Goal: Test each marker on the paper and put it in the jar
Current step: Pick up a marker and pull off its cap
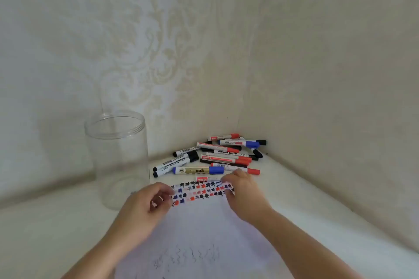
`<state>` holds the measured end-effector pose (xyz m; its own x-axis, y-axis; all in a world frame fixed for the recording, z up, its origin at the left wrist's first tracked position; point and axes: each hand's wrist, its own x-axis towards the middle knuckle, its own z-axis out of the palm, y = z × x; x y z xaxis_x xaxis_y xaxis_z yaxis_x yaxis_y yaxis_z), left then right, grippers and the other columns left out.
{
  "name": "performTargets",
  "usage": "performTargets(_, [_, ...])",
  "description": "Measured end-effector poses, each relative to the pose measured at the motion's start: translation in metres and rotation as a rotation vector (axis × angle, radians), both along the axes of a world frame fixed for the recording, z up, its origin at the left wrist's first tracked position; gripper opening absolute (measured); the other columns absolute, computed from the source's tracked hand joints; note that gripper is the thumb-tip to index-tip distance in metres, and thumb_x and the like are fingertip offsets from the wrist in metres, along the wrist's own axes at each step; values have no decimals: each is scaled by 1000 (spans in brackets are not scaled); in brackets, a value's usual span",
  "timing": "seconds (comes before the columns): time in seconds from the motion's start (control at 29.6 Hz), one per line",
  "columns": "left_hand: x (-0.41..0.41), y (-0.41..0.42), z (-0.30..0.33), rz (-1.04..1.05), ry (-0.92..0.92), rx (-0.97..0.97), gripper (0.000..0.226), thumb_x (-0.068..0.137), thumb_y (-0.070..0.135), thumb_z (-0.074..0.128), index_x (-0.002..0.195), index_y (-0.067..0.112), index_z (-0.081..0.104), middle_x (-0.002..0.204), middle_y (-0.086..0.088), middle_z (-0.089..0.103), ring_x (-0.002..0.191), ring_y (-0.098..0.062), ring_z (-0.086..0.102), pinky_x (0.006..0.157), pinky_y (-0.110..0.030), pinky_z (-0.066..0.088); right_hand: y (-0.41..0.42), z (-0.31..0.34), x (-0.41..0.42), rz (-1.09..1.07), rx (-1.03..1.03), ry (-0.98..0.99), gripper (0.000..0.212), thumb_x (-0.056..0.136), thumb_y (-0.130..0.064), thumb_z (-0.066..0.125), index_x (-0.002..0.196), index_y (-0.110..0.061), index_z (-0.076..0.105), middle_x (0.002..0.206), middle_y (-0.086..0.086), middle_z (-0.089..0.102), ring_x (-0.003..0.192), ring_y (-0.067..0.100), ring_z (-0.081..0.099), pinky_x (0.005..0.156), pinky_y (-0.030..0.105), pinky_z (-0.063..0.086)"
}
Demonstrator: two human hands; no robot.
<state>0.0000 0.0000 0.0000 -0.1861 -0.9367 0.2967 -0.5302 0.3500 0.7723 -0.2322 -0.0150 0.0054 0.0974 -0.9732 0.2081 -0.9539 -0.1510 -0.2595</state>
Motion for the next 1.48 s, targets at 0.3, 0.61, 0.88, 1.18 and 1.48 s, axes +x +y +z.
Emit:
performTargets(0.3, [-10,-26,-1,-84,-43,3,24,83,16,60,85,40,59,92,29,59,79,-4,59,66,-14,47,-54,10,-4,48,-65,522,39,88,-10,56,126,-18,50,121,4,58,110,21,52,89,32,45])
performTargets(0.61, [-18,-8,1,-164,-6,-78,37,76,71,35,110,55,39,109,39,47,104,17,45,79,-7,40,6,52,34,35,231,-1061,19,83,-8,64,71,-13,50,58,3,61,50,14,56,51,26,50])
performTargets(0.88, [-18,-2,-2,-277,-56,-142,18,80,58,23,85,50,39,83,14,56,68,-10,55,56,-21,40,19,23,69,132,303,-1250,22,90,-21,59,72,-9,54,48,-2,50,36,9,40,37,21,30])
performTargets(1.18, [-18,9,5,-210,-136,-199,14,78,59,27,75,53,39,54,22,52,46,-6,48,44,-13,32,28,19,83,136,270,-1470,31,91,-5,51,63,-11,38,49,6,37,36,9,27,37,19,24])
performTargets(1.48, [-24,3,4,-191,-190,-250,19,88,56,27,80,43,37,69,21,43,69,-2,48,58,-13,35,24,16,77,91,154,-1333,26,89,-6,53,65,-8,43,47,-1,43,41,8,36,41,18,32])
